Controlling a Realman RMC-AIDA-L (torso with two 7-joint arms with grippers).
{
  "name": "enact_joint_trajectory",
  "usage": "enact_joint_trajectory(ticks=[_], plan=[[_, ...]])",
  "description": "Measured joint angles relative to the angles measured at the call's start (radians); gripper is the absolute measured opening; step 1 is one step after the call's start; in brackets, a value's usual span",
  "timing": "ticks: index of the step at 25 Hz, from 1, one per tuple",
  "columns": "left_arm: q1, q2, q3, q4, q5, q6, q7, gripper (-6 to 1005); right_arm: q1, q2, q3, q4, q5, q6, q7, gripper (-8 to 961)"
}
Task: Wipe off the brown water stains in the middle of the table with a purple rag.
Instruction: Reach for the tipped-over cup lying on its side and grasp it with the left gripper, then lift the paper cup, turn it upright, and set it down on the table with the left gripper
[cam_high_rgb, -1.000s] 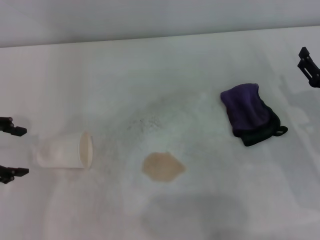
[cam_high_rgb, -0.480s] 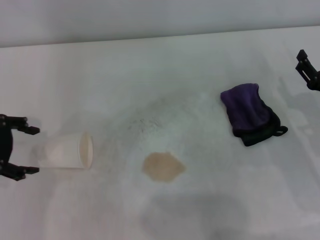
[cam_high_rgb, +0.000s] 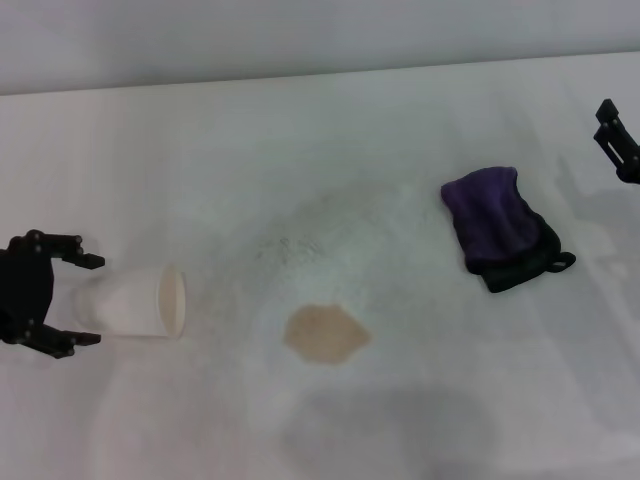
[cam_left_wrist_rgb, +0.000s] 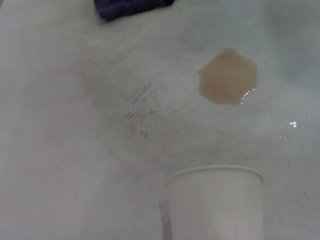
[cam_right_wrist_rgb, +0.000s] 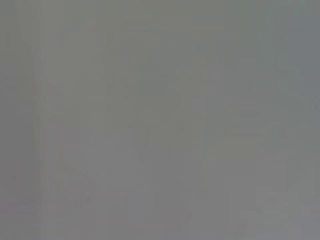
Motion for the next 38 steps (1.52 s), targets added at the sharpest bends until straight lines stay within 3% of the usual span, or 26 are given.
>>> enact_joint_trajectory(ticks=[19,24,25,27,34,38], plan=[[0.007,0.001,0.0,0.112,0.018,-0.085,0.01,892,-0.012,-0.001,-0.002,0.009,0.0,0.002,-0.004,841],[0.007,0.0,-0.002,0.116,0.0,-0.071,0.004,860,-0.012,-0.002,-0.006,0.009,0.0,0.002,-0.005,840],[0.007,0.0,-0.002,0.115,-0.008,-0.064,0.001,813,-0.012,-0.003,-0.007,0.008,0.0,0.002,-0.005,840],[0.007,0.0,-0.002,0.105,-0.043,-0.029,-0.01,718,-0.012,-0.003,-0.01,0.007,0.0,0.002,-0.005,840],[0.029,0.006,-0.001,0.073,-0.252,0.184,-0.066,669,-0.012,-0.005,-0.018,0.0,-0.004,0.024,-0.004,840],[0.054,0.003,-0.002,0.105,-0.379,0.229,-0.113,662,-0.012,-0.009,-0.04,-0.007,-0.007,0.062,-0.005,840]])
